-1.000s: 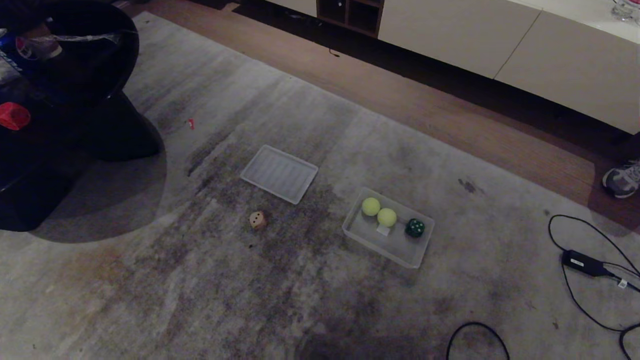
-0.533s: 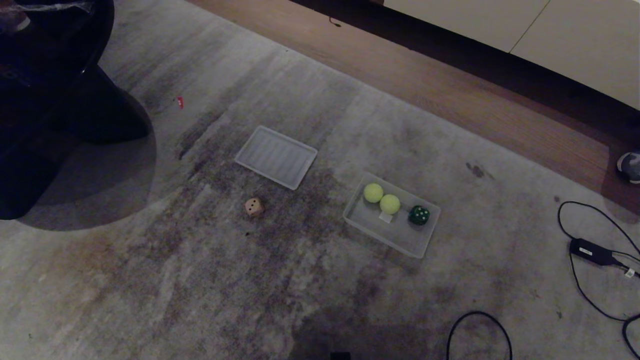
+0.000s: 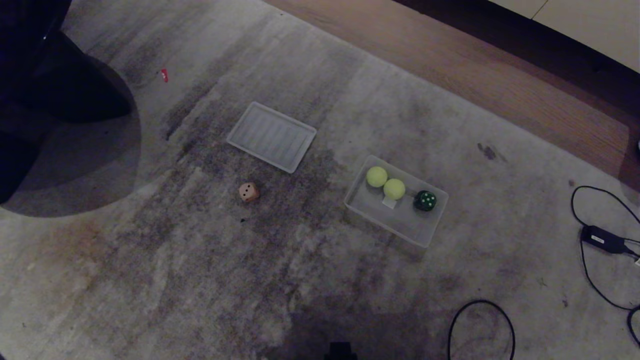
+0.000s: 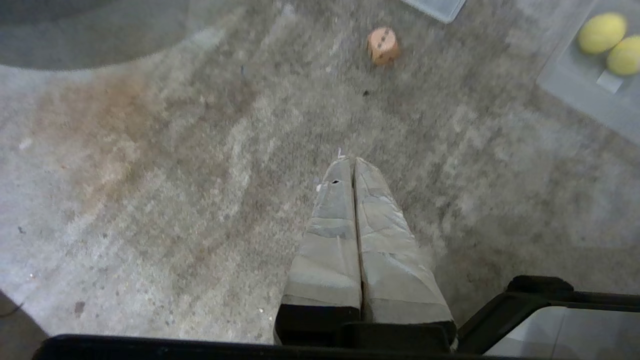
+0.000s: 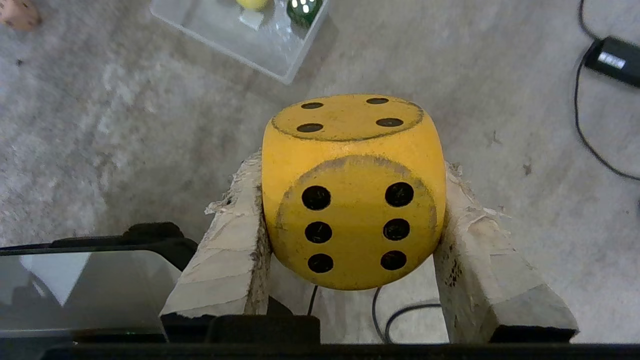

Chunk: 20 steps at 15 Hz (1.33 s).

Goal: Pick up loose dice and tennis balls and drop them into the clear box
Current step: Put the toys in the box

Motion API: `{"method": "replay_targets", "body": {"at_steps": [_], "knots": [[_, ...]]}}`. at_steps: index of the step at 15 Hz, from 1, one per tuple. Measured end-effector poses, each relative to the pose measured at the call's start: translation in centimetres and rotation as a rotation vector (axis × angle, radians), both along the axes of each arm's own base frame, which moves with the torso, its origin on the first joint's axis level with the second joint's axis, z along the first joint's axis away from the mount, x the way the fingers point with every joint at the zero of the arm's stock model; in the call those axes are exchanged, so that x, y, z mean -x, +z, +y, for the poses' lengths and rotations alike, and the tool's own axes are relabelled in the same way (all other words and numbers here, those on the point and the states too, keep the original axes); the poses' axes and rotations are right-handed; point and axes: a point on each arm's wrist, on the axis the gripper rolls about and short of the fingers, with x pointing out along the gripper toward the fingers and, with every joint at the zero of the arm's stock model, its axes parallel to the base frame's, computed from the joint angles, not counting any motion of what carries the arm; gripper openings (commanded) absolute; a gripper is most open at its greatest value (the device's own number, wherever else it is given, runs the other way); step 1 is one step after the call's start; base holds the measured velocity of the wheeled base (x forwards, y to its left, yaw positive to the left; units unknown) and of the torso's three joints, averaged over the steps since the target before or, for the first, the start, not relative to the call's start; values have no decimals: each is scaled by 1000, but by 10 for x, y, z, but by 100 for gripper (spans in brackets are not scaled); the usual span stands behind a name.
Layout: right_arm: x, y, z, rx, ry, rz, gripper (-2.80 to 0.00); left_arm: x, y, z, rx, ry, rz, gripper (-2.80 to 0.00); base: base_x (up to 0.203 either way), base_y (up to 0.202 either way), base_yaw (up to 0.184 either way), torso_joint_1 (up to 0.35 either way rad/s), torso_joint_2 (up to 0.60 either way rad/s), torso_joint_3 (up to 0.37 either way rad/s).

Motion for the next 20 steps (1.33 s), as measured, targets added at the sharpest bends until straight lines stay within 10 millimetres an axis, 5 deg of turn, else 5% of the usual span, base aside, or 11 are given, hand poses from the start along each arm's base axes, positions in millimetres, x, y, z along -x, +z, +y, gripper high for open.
{"method": "replay_targets", "body": {"at_steps": [20], "knots": [[0,0,0,1,1,1,-280,0,0,0,-10,-1,0,-280,0,0,0,2,2,-196]]}}
